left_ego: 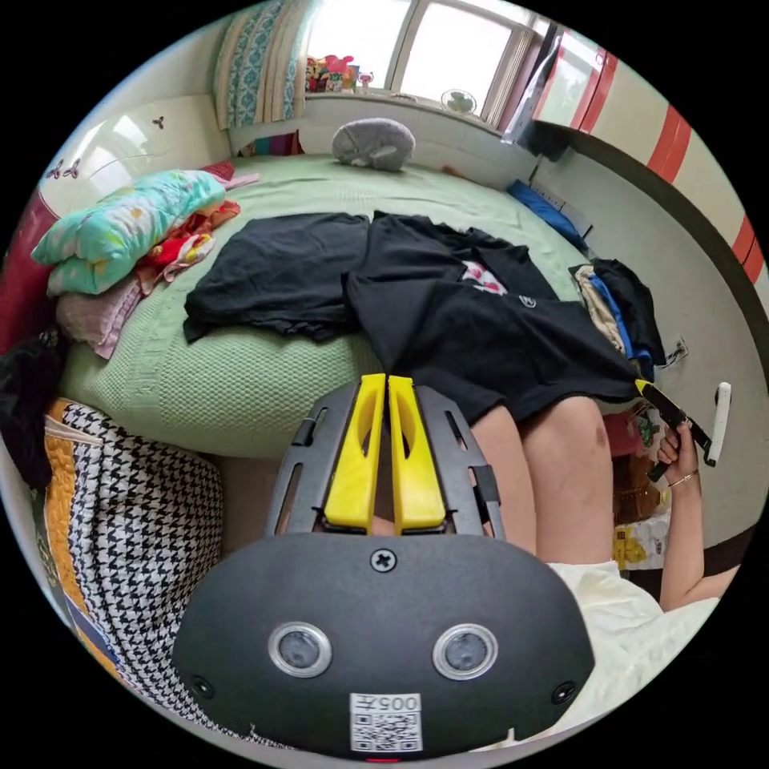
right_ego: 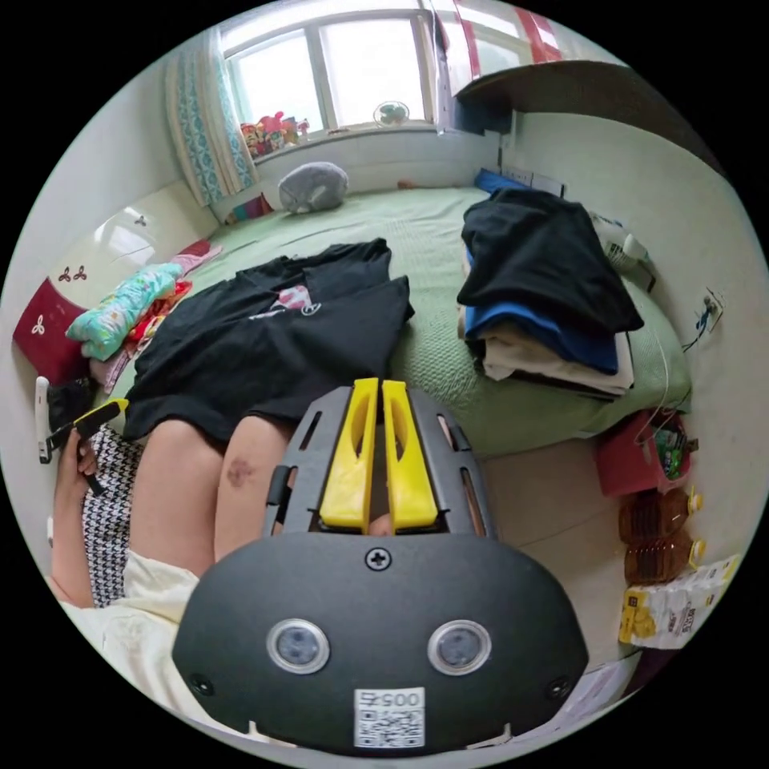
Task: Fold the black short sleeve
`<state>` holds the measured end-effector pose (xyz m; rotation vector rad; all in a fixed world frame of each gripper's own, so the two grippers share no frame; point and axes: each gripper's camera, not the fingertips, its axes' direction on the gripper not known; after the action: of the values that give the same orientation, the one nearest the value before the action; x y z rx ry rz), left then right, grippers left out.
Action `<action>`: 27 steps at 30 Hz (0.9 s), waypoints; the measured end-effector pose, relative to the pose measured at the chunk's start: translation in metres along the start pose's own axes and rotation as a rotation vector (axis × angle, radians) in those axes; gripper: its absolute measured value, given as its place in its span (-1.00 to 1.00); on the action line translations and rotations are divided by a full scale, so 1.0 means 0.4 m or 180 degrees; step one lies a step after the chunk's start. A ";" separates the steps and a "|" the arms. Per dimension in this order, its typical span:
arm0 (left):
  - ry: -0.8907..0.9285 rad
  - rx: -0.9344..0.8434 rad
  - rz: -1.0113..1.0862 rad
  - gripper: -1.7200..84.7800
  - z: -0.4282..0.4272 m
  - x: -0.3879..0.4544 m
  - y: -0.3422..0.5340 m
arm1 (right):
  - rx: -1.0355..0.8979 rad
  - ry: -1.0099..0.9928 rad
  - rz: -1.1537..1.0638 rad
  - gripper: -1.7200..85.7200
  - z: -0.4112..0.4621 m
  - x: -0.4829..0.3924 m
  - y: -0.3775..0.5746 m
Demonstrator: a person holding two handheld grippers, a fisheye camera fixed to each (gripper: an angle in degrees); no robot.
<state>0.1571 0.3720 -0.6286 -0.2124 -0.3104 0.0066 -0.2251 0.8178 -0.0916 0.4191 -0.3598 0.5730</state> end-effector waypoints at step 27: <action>0.0269 0.0621 0.0203 -0.96 -0.602 0.167 0.106 | 0.0756 -0.0093 0.0319 -0.99 -0.616 -0.038 0.207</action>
<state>0.2951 0.3664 -0.8411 -0.0289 -0.2169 0.0905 -0.2340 0.9910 -0.2858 0.6409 -0.3431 0.7111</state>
